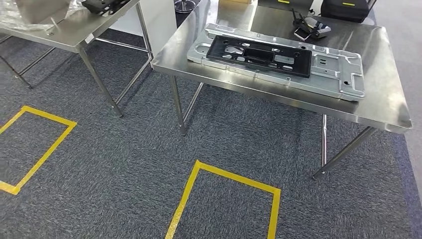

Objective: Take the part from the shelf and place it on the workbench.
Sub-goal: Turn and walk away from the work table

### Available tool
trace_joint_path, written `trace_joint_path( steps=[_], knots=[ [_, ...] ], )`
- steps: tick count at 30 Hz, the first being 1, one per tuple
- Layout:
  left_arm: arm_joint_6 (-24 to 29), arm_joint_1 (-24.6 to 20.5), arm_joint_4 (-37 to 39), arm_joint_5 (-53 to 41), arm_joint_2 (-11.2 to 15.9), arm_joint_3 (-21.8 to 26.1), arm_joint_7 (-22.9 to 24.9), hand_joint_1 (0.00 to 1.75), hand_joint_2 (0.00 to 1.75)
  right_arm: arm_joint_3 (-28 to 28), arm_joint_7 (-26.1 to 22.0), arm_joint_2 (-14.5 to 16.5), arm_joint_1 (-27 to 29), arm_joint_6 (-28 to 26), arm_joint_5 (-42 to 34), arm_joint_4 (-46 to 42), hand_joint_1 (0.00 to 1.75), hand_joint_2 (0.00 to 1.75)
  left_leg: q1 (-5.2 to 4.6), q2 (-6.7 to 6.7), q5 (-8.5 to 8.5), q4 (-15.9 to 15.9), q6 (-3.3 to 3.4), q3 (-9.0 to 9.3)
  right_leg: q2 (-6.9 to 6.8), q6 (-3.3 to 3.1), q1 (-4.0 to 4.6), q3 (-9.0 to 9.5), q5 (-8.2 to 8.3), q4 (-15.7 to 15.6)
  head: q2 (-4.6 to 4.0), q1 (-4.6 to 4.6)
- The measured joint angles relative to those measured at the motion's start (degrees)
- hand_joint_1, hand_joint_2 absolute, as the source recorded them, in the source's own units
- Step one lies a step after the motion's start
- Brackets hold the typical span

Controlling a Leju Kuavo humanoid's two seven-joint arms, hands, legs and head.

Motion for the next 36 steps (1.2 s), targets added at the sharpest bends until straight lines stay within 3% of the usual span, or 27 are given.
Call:
trace_joint_path(
  steps=[2, 4, 6, 8, 10, 12, 13, 14, 16, 18, 19, 21, 22, 24, 26, 27, 28, 29, 30, 32, 33, 35, 36],
  knots=[
    [0.2, -0.2, 0.0, 0.1, -0.2, 0.1, -0.1, 0.0, 0.0, 0.4, 2.1, 0.3, 0.1, 1.4, 0.4, 0.6, 0.0, 0.0, -0.03, -1.23, -0.25, 0.9, -0.35, -0.62, 2.3, -0.43, -0.11, 3.62, 2.6, -7.3, 0.0, 0.0],
    [0.4, -0.3, 0.0, 0.3, -0.3, 0.2, -0.3, 0.0, 0.0, 0.7, 3.6, 0.5, 0.1, 2.2, 0.7, 1.1, 0.0, 0.0, 0.05, -2.34, -0.28, 1.7, -0.98, -1.56, 3.87, -0.75, -0.04, 4.75, 2.95, -10.2, 0.0, -0.01],
    [0.7, -0.3, 0.0, 0.4, -0.3, 0.4, -0.4, 0.0, 0.0, 1.1, 4.5, 0.7, 0.0, 2.9, 0.8, 1.3, 0.0, 0.0, 0.21, -3.45, -0.1, 1.9, -1.73, -2.18, 2.87, -1.19, -0.01, 4.62, 3.18, -10.5, 0.0, -0.02],
    [1.1, -0.2, 0.0, 0.6, -0.2, 0.7, -0.4, 0.0, 0.0, 1.4, 4.6, 0.9, 0.0, 3.3, 1.0, 1.4, 0.0, 0.0, 0.18, -2.26, -1.13, 3.5, -2.39, -3.02, 1.54, -1.88, -0.26, 4.83, 3.45, -11.0, 0.0, -0.03],
    [1.5, -0.2, 0.0, 0.8, -0.2, 1.0, -0.3, 0.0, 0.0, 1.4, 3.9, 1.0, 0.0, 3.3, 1.0, 1.4, 0.0, 0.0, 0.34, 0.44, -4.24, 9.3, -2.97, -5.8, 0.07, -2.37, -0.29, 4.96, 3.51, -11.2, 0.0, -0.05],
    [2.1, -0.3, 0.0, 0.9, -0.2, 1.3, -0.1, 0.0, 0.0, 1.4, 2.9, 0.9, 0.1, 3.3, 1.0, 1.4, 0.0, 0.0, 0.76, 1.59, -6.88, 16.2, -3.43, -9.21, -1.47, -2.56, -0.15, 4.92, 3.44, -11.2, 0.0, -0.06],
    [2.7, -0.3, 0.0, 1.0, -0.2, 1.5, 0.0, 0.0, 0.0, 1.4, 2.5, 0.9, 0.0, 3.3, 1.0, 1.4, 0.0, 0.0, 0.9, 1.84, -6.88, 17.5, -3.56, -9.82, -2.21, -2.55, -0.12, 4.91, 3.4, -11.2, 0.0, -0.06],
    [3.3, -0.2, 0.0, 1.0, -0.2, 1.6, 0.1, 0.0, 0.0, 1.4, 2.1, 0.9, 0.0, 3.2, 1.0, 1.4, 0.0, 0.0, 0.99, 2.13, -5.87, 16.6, -3.62, -9.31, -2.92, -2.51, -0.11, 4.94, 3.37, -11.2, 0.0, -0.06],
    [4.3, -0.2, 0.0, 1.1, -0.3, 1.7, 0.0, 0.0, 0.0, 1.4, 1.6, 0.9, -0.2, 3.2, 1.0, 1.4, 0.0, 0.0, 1.0, 3.75, -2.41, 9.4, -3.43, -5.47, -4.2, -2.28, -0.08, 5.16, 3.27, -11.2, 0.0, -0.06],
    [4.8, -0.5, 0.0, 1.2, -0.4, 1.8, -0.2, 0.0, 0.0, 1.4, 1.2, 0.9, -0.3, 3.2, 1.1, 1.4, 0.0, 0.0, 0.58, 5.73, -0.57, 3.1, -2.82, -2.27, -5.28, -1.69, 0.17, 5.43, 3.1, -11.1, 0.0, -0.05],
    [5.0, -0.6, 0.0, 1.3, -0.4, 1.9, -0.3, 0.0, 0.0, 1.5, 1.0, 0.9, -0.4, 3.2, 1.1, 1.4, 0.0, 0.0, 0.36, 6.19, -0.47, 1.9, -2.47, -1.76, -5.74, -1.33, 0.29, 5.54, 3.03, -11.1, 0.0, -0.05],
    [5.5, -0.6, 0.0, 1.4, -0.6, 2.0, -0.5, 0.0, 0.0, 1.6, 0.8, 0.9, -0.8, 3.2, 1.4, 1.4, 0.0, 0.0, 0.12, 5.24, -0.41, 1.6, -1.76, -2.02, -6.62, -0.61, 0.34, 5.77, 3.04, -11.3, 0.0, -0.04],
    [5.8, -0.5, 0.0, 1.6, -0.6, 2.1, -0.5, 0.0, 0.0, 1.7, 0.7, 0.9, -1.0, 3.2, 1.5, 1.4, 0.0, 0.0, 0.19, 4.71, -0.17, 1.4, -1.4, -1.94, -6.24, -0.25, 0.23, 5.83, 2.81, -11.1, 0.0, -0.04],
    [6.3, -0.5, 0.0, 1.9, -0.7, 2.5, -0.9, 0.0, 0.0, 1.8, 0.8, 0.9, -1.1, 3.4, 1.8, 1.4, 0.0, 0.0, 0.4, 3.67, 0.43, 0.8, -0.63, -1.78, -3.76, 0.17, 0.02, 4.69, 0.61, -8.3, 0.0, -0.04],
    [6.6, -0.6, 0.0, 2.1, -0.8, 2.8, -1.4, 0.0, 0.0, 1.9, 1.3, 0.9, -1.0, 3.8, 2.2, 1.5, 0.0, 0.0, 0.35, 2.54, 0.75, 0.7, -0.21, -1.89, -1.17, 0.13, -0.03, 1.28, -3.42, -1.1, 0.0, -0.04],
    [6.7, -0.7, 0.0, 2.2, -0.8, 2.9, -1.7, 0.0, 0.0, 2.0, 1.6, 0.9, -1.0, 4.0, 2.4, 1.6, 0.0, 0.0, 0.23, 1.87, 0.78, 0.8, -0.14, -1.98, -0.74, 0.08, -0.01, -0.6, -4.9, 2.7, 0.0, -0.04],
    [6.7, -0.7, 0.0, 2.2, -0.8, 3.0, -1.8, 0.0, 0.0, 2.0, 1.8, 0.9, -0.9, 4.1, 2.6, 1.7, 0.0, 0.0, 0.13, 1.16, 0.79, 0.8, -0.11, -2.02, -0.59, 0.02, 0.0, -1.86, -5.31, 5.0, 0.0, -0.04],
    [6.6, -0.7, 0.0, 2.3, -0.8, 3.0, -2.0, 0.0, 0.0, 2.1, 2.0, 0.9, -0.9, 4.2, 2.7, 1.7, 0.0, 0.0, 0.07, 0.38, 0.76, 1.0, -0.12, -2.03, -0.51, -0.07, 0.0, -2.19, -4.52, 5.3, 0.0, -0.04],
    [6.3, -0.6, 0.0, 2.3, -0.8, 3.1, -2.2, 0.0, 0.0, 2.2, 2.1, 0.9, -0.9, 4.2, 2.7, 1.7, 0.0, 0.0, 0.04, -0.41, 0.7, 1.1, -0.19, -1.99, -0.36, -0.2, 0.0, -1.44, -2.67, 3.3, 0.0, -0.04],
    [5.0, -0.7, 0.0, 2.4, -0.6, 3.2, -2.6, 0.0, 0.0, 2.3, 1.9, 0.9, -0.9, 4.2, 2.8, 1.7, 0.0, 0.0, 0.07, -1.86, 0.48, 1.5, -0.5, -2.03, 1.63, -0.55, -0.09, 1.73, 1.53, -4.2, 0.0, -0.04],
    [4.5, -0.7, 0.0, 2.5, -0.4, 3.3, -2.7, 0.0, 0.0, 2.3, 1.7, 1.0, -0.9, 4.1, 2.8, 1.7, 0.0, 0.0, 0.07, -2.51, 0.35, 1.8, -0.78, -2.23, 2.86, -0.68, -0.13, 2.95, 2.73, -7.2, 0.0, -0.04],
    [4.0, -0.7, 0.0, 2.7, 0.1, 3.3, -2.8, 0.0, 0.0, 2.3, 1.1, 1.2, -1.0, 4.0, 2.7, 1.8, 0.0, 0.0, 0.2, -3.58, 0.25, 2.2, -1.5, -2.77, 4.28, -0.99, 0.01, 3.76, 3.1, -9.6, 0.0, -0.04],
    [3.9, -0.7, 0.0, 2.7, 0.3, 3.3, -2.8, 0.0, 0.0, 2.3, 0.7, 1.4, -1.1, 3.9, 2.7, 1.8, 0.0, 0.0, 0.29, -4.19, 0.29, 2.2, -1.94, -3.0, 3.73, -1.22, 0.09, 3.75, 3.17, -9.7, 0.0, -0.04]
  ],
)
